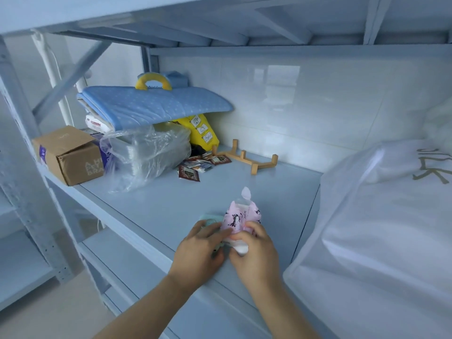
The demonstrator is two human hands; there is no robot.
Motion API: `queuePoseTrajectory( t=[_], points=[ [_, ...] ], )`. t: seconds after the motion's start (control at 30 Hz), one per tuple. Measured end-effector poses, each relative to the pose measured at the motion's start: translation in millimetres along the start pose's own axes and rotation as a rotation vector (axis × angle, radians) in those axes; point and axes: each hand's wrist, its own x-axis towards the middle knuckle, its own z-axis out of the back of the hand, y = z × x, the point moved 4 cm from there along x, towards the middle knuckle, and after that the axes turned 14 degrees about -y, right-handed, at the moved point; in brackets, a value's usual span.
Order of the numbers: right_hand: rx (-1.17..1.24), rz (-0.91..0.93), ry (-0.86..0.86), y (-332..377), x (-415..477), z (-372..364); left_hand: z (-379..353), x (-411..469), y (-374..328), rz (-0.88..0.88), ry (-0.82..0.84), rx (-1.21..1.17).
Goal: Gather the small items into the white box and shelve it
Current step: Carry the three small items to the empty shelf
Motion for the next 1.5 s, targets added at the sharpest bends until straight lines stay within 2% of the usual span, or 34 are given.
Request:
queuePoseTrajectory(
  t=[0.13, 0.37, 0.47, 0.77, 0.9, 1.23, 1.5],
  points=[
    [0.0, 0.019, 0.002, -5, -7, 6, 0, -14, 1, 0.139, 0.063, 0.09],
    [0.04, 0.047, 0.079, -2, -12, 6, -3, -15, -8, 0.227, 0.157, 0.183],
    [0.075, 0.059, 0.046, 1, -11, 11, 0, -13, -15, 0.182, 0.15, 0.23],
    [0.154, 0.191, 0.014, 27, -16, 10, 44, -24, -20, -0.007, -0.05, 0.273],
    [0.196, 0.235, -0.007, 47, -18, 1, 64, -24, -6, 0.01, -0.091, 0.322],
    [0.357, 0.349, 0.083, 150, -51, -68, 158, -56, 80, 0.15, -0.151, 0.425],
    [0.611, 0.417, 0.182, 298, -123, -148, 294, -117, 187, 0.213, -0.325, 0.568]
  ],
)
